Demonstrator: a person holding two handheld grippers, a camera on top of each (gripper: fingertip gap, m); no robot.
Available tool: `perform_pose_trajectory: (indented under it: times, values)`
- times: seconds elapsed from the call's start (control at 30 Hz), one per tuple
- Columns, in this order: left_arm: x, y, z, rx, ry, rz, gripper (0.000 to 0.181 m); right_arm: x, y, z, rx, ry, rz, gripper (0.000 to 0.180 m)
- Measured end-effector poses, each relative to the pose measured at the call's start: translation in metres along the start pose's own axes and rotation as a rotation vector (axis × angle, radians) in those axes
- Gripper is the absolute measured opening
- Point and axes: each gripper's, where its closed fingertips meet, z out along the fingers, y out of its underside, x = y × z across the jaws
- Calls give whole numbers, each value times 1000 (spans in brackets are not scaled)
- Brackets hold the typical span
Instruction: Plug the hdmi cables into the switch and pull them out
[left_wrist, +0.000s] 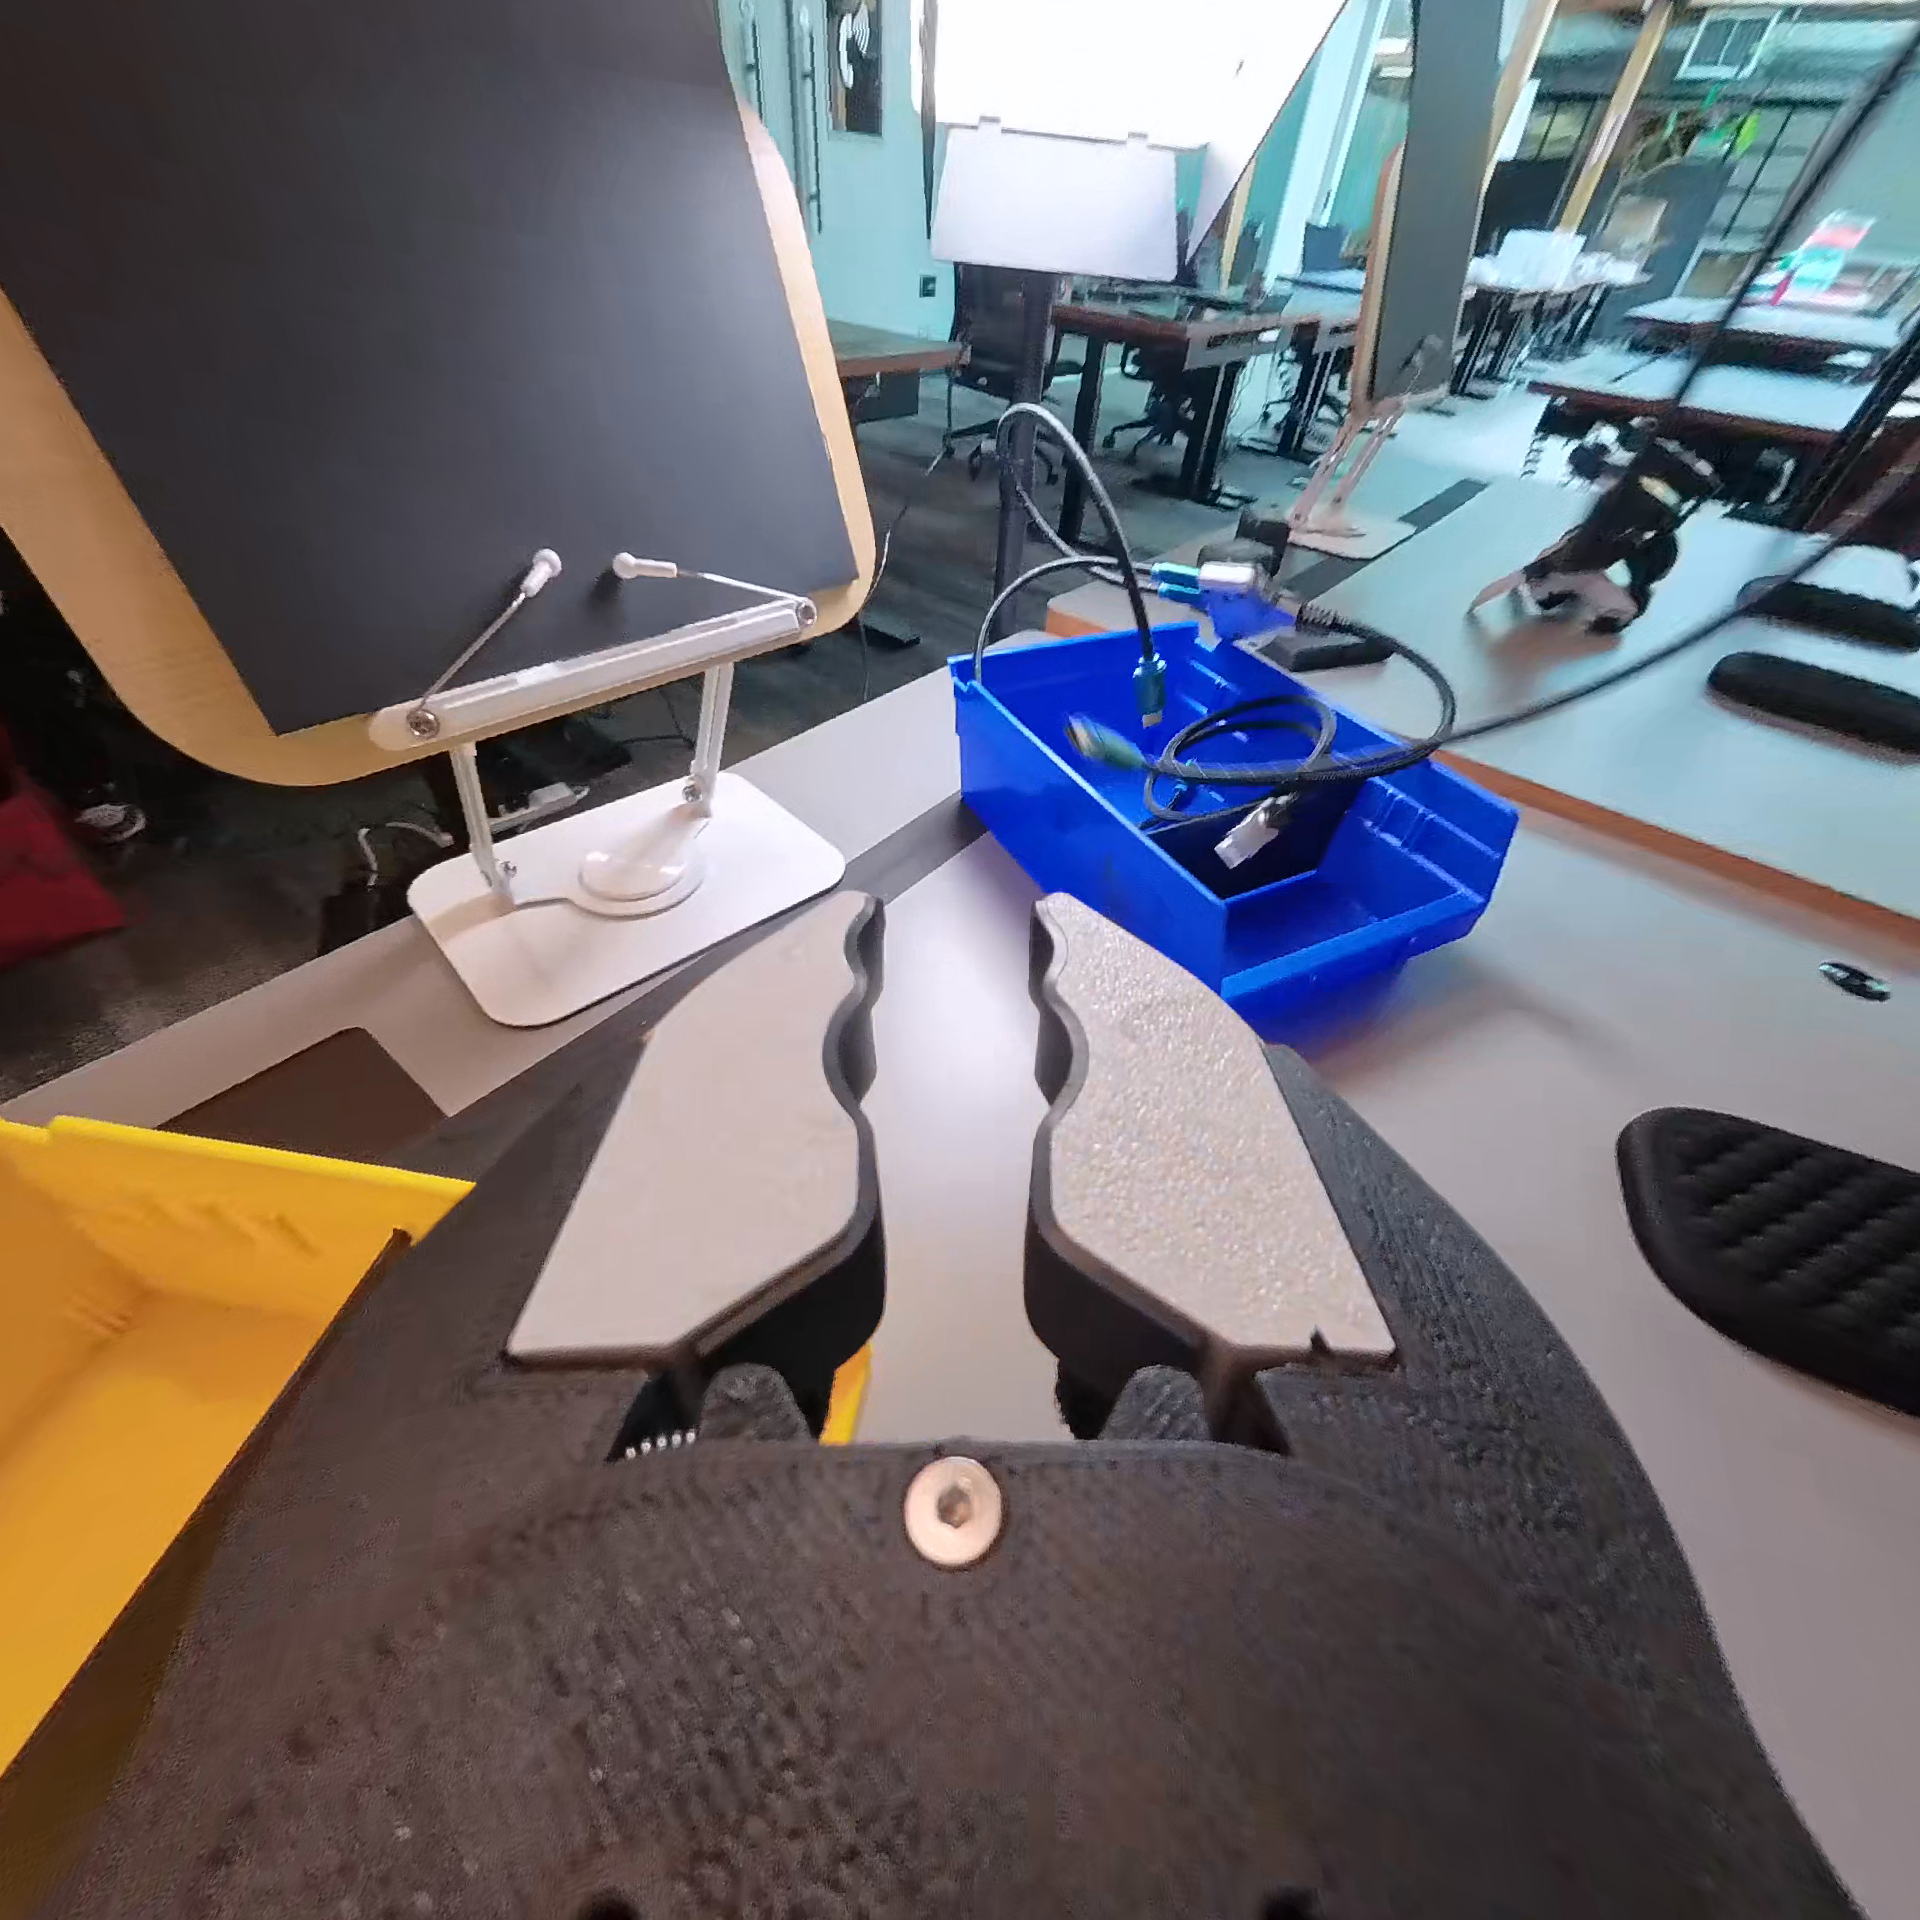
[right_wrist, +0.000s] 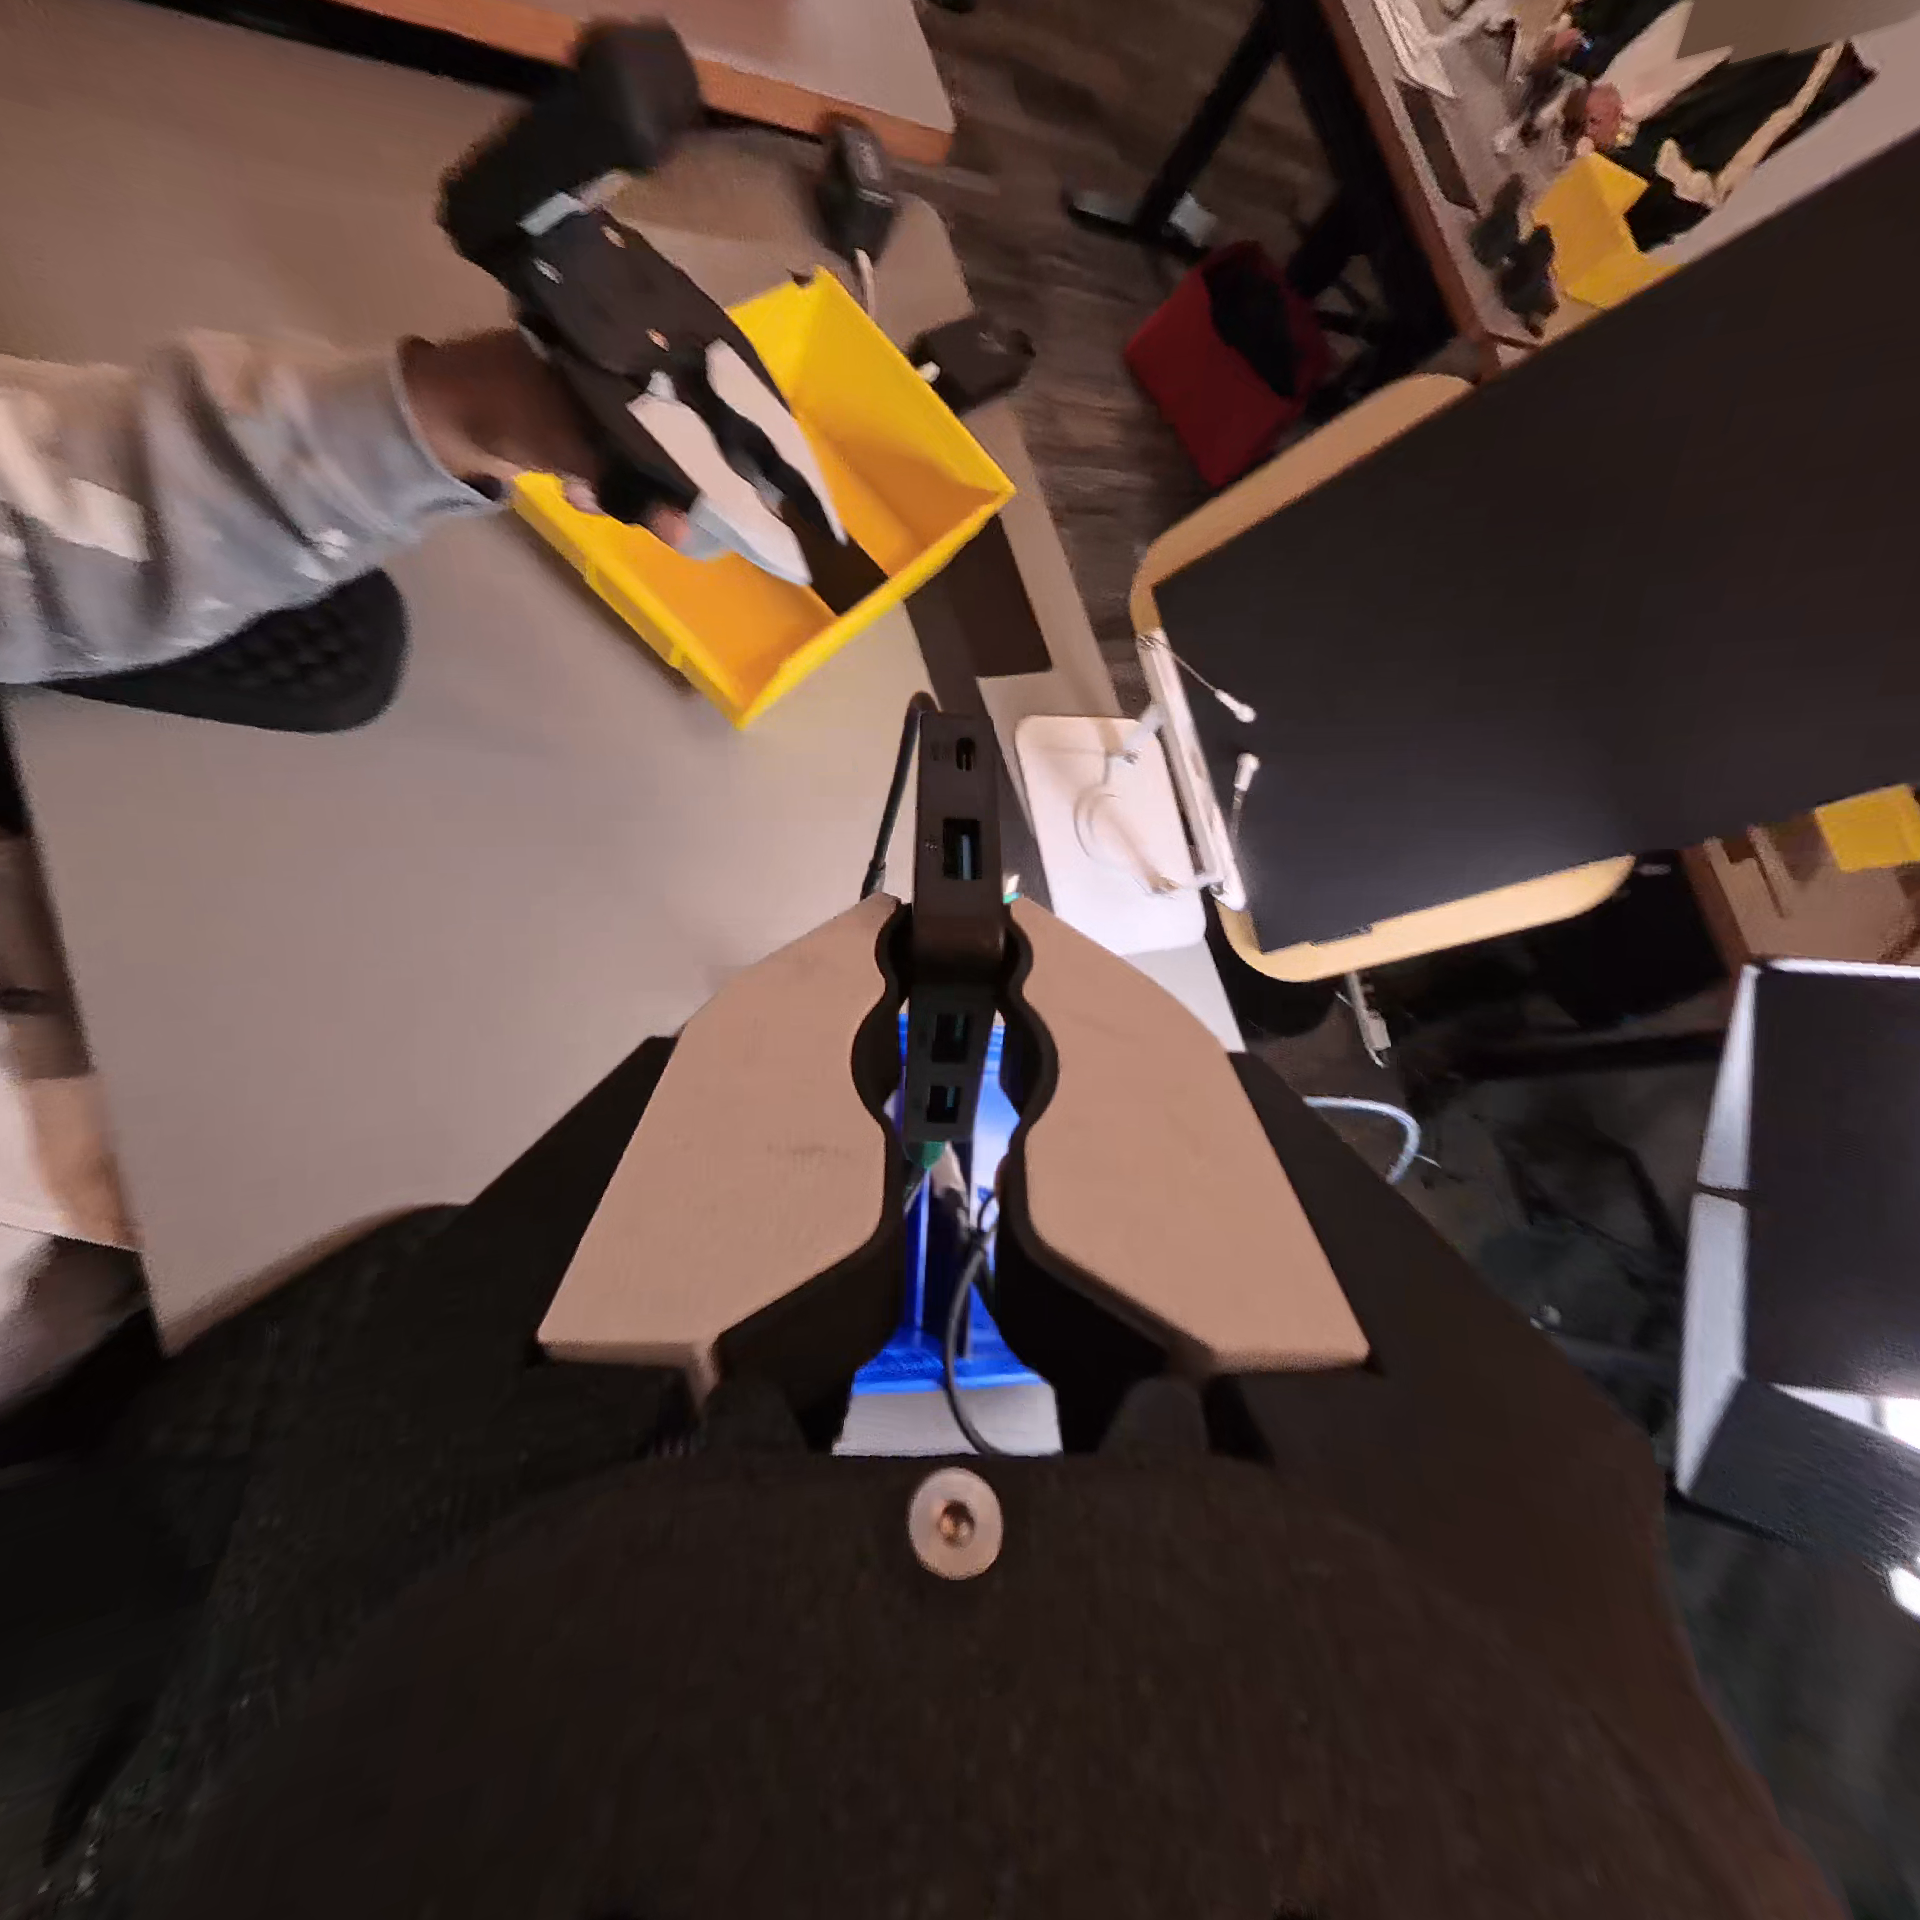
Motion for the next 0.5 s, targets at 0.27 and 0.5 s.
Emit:
perform_pose_trajectory:
  times: [0.27, 0.5]
  values:
    - [11, -3, -1, 11, 44, 5, 29, 80, 103, 58, -174, 95, 154, 14]
    - [6, 4, 1, -10, 47, -13, 30, 97, 219, 165, -240, 233, 211, 15]
